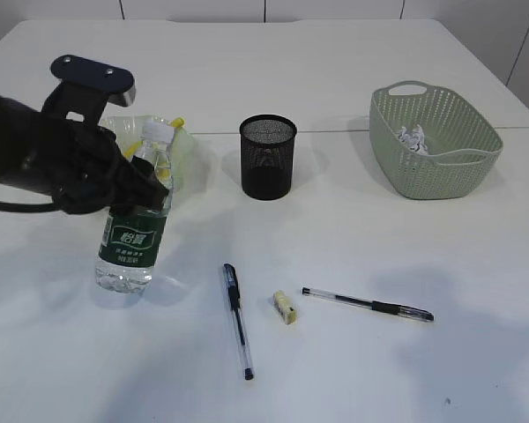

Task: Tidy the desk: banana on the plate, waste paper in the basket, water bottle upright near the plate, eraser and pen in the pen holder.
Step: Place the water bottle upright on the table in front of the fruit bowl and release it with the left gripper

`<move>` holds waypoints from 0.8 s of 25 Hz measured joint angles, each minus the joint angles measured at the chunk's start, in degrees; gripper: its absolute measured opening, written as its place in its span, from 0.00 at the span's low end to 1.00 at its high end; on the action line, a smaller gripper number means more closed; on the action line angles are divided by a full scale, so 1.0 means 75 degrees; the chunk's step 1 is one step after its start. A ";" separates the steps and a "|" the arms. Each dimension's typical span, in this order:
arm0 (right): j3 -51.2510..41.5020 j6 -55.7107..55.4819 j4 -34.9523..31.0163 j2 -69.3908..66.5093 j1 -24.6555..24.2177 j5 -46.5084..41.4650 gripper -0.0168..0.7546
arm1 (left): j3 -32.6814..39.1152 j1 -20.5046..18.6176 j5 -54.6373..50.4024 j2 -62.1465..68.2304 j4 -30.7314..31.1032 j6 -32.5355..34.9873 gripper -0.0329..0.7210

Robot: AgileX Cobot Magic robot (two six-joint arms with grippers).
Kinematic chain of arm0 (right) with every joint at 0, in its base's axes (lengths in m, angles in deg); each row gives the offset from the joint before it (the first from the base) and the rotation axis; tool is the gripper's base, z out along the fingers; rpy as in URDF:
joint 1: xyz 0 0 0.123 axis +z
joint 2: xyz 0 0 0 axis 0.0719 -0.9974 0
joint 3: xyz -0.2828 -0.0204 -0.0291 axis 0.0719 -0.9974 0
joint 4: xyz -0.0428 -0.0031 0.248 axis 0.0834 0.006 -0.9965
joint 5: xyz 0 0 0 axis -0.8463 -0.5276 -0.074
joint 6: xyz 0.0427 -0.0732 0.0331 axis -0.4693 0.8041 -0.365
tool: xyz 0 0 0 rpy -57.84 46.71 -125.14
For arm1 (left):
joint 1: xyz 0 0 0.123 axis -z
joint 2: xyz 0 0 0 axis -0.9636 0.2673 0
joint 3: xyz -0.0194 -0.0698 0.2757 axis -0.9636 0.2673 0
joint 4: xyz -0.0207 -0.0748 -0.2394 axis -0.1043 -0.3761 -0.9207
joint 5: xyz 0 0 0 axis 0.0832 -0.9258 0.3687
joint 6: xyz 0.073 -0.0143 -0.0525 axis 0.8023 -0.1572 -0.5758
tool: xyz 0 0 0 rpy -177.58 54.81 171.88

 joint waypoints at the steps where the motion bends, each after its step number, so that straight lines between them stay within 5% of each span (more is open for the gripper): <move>1: 0.0000 0.0000 0.0000 0.0000 0.0000 0.0000 0.33 | 0.0221 0.0000 0.0291 -0.0071 0.0075 0.0000 0.51; 8: 0.0000 0.0000 0.0000 0.0000 0.0000 0.0000 0.33 | 0.1225 0.0000 0.1857 -0.0535 0.0369 0.0000 0.51; 20: 0.0000 -0.0013 0.0000 0.0000 0.0000 0.0000 0.33 | 0.1254 0.0000 0.1541 -0.0942 0.0947 0.0000 0.51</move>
